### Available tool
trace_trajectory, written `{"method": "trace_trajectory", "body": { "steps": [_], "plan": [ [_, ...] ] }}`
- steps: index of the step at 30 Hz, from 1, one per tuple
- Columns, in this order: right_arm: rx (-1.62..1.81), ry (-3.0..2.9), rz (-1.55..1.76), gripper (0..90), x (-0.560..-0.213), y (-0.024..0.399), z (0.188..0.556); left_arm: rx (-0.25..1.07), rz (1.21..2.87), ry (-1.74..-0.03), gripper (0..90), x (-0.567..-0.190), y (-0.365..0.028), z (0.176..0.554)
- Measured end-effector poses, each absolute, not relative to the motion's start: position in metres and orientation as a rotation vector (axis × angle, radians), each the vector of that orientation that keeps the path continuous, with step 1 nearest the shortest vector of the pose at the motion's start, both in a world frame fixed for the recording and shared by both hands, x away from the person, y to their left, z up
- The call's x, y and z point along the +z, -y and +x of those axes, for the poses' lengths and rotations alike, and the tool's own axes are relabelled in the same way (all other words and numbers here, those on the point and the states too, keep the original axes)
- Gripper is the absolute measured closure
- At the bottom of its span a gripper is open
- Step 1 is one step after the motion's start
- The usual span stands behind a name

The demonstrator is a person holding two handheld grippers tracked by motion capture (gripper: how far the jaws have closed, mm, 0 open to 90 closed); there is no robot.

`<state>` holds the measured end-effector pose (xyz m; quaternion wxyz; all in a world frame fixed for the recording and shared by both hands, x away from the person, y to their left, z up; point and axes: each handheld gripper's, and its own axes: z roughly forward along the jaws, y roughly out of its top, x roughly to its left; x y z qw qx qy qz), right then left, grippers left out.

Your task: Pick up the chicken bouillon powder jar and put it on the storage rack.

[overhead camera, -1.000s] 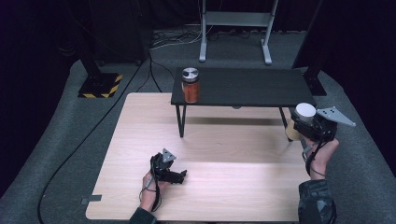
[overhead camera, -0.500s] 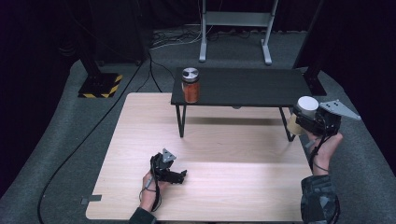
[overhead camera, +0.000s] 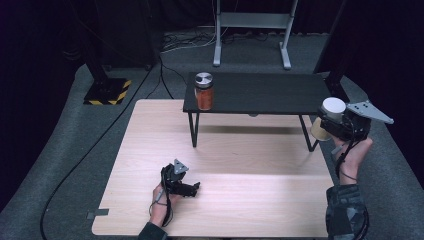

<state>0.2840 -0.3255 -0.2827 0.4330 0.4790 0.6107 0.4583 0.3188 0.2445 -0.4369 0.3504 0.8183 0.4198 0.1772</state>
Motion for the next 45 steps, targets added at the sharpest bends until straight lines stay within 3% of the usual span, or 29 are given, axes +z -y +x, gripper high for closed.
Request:
{"method": "trace_trajectory", "body": {
  "steps": [28, 45],
  "plan": [
    [1.140, -1.486, 1.158, 33.1, -0.249, 0.325, 0.283, 0.459, 2.119, -1.087, 0.0, -0.437, -0.244, 0.319],
    [1.149, -1.481, 1.167, 33.1, -0.236, 0.320, 0.305, 0.459, 2.119, -1.087, 0.0, -0.437, -0.244, 0.319]
  ]
}}
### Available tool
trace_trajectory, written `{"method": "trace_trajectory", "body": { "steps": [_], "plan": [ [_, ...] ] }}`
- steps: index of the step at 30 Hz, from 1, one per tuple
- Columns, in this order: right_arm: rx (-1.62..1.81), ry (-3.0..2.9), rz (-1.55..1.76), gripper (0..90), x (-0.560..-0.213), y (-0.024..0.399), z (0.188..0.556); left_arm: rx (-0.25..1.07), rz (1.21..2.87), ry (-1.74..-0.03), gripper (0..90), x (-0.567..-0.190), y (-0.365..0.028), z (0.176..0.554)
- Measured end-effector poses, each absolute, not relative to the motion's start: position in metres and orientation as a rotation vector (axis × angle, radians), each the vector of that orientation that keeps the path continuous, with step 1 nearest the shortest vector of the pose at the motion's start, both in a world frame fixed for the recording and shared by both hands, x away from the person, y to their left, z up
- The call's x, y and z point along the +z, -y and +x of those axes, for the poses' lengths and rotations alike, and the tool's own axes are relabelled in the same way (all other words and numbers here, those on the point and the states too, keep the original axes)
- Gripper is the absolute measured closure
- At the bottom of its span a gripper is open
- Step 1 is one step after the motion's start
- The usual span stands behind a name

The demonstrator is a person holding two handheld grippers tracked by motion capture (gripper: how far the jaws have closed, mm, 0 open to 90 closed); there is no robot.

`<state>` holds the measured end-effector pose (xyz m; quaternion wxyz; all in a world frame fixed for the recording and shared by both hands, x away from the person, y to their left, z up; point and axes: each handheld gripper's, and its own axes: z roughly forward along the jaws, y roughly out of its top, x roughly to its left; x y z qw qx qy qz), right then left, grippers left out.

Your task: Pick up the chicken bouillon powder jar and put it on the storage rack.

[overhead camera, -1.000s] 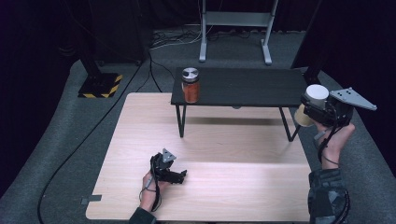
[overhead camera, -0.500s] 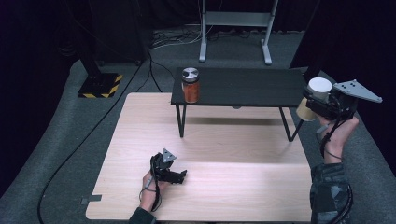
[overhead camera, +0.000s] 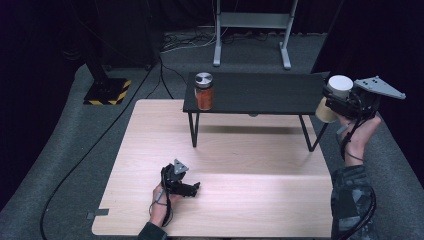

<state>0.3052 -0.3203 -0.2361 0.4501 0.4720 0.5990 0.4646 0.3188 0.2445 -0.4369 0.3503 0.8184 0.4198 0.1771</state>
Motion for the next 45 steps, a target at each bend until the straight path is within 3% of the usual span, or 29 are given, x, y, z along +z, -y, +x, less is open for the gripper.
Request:
{"method": "trace_trajectory", "body": {
  "steps": [26, 45],
  "plan": [
    [1.179, -1.479, 1.235, 33.1, -0.235, 0.314, 0.350, 0.459, 2.121, -1.083, 0.0, -0.437, -0.245, 0.319],
    [1.216, -1.454, 1.276, 33.1, -0.242, 0.321, 0.356, 0.459, 2.121, -1.083, 0.0, -0.437, -0.245, 0.319]
  ]
}}
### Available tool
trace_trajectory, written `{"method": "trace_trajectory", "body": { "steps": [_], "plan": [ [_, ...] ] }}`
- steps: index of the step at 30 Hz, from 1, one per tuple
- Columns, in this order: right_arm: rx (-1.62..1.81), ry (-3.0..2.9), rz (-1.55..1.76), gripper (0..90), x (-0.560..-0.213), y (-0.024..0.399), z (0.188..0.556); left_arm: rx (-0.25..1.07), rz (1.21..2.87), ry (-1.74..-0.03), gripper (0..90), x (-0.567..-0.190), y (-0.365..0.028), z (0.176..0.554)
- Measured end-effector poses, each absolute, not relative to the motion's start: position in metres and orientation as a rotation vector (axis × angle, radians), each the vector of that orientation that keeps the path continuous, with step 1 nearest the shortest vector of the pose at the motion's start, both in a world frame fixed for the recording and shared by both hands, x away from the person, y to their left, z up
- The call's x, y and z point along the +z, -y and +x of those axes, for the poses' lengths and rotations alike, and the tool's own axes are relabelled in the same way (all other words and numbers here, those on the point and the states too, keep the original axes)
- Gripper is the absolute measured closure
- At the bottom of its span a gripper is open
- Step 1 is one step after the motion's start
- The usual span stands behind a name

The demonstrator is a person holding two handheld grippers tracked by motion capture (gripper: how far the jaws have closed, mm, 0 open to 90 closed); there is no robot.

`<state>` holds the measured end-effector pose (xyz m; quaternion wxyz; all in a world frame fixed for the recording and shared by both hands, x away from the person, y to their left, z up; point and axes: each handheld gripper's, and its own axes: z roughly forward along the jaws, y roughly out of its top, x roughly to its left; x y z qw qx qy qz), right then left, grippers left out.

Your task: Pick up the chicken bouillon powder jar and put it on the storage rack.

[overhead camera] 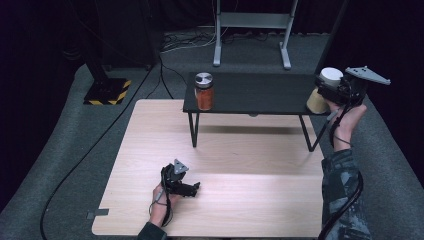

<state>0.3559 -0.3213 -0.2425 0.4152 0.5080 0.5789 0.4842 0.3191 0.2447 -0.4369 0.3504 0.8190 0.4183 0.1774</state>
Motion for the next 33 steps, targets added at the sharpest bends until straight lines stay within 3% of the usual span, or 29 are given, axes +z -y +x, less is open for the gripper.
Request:
{"method": "trace_trajectory", "body": {
  "steps": [17, 18, 20, 25, 33],
  "plan": [
    [1.217, -1.480, 1.283, 32.5, -0.237, 0.325, 0.357, 0.460, 2.121, -1.083, 0.0, -0.437, -0.245, 0.319],
    [1.214, -1.487, 1.286, 31.1, -0.236, 0.325, 0.357, 0.460, 2.121, -1.083, 0.0, -0.437, -0.245, 0.319],
    [1.196, -1.486, 1.291, 20.2, -0.234, 0.323, 0.357, 0.460, 2.121, -1.083, 0.0, -0.437, -0.245, 0.319],
    [1.173, -1.548, 1.297, 7.1, -0.225, 0.325, 0.354, 0.460, 2.121, -1.083, 0.0, -0.437, -0.245, 0.319],
    [1.047, -1.723, 1.289, 0.0, -0.220, 0.323, 0.342, 0.460, 2.121, -1.083, 0.0, -0.437, -0.245, 0.319]
  ]
}}
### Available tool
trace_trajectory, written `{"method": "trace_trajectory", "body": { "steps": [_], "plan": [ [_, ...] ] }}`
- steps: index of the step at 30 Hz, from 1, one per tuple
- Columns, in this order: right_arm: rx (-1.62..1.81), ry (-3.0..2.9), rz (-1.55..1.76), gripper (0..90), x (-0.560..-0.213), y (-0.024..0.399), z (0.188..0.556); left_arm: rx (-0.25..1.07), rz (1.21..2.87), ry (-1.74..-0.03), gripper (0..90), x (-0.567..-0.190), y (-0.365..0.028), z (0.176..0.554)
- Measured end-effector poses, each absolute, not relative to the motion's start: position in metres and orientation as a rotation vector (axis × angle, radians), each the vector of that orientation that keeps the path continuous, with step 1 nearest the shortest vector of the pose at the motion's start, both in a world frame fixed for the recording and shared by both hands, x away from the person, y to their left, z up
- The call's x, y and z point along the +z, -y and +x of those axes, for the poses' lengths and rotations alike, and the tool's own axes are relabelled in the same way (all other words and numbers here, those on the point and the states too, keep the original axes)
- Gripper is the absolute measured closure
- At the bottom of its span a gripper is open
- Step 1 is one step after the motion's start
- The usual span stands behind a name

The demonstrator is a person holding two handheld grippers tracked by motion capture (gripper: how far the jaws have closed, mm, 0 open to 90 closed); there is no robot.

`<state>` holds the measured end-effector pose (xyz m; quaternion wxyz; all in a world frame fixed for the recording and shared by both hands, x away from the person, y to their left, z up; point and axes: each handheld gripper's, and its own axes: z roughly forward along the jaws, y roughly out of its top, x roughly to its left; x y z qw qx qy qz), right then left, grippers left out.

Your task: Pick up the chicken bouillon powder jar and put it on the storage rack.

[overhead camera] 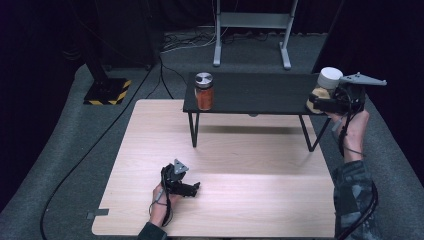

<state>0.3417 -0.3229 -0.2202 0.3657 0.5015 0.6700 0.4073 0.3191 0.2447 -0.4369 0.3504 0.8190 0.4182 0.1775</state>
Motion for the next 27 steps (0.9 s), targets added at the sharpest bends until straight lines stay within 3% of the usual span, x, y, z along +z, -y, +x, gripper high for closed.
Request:
{"method": "trace_trajectory", "body": {
  "steps": [11, 18, 27],
  "plan": [
    [1.002, -1.826, 1.256, 0.0, -0.268, 0.316, 0.297, 0.460, 2.121, -1.083, 0.0, -0.437, -0.245, 0.319],
    [1.012, -1.901, 1.296, 0.0, -0.335, 0.313, 0.268, 0.461, 2.123, -1.082, 0.0, -0.437, -0.245, 0.320],
    [0.951, -2.029, 1.370, 0.0, -0.409, 0.301, 0.262, 0.461, 2.123, -1.083, 0.0, -0.437, -0.244, 0.320]
  ]
}}
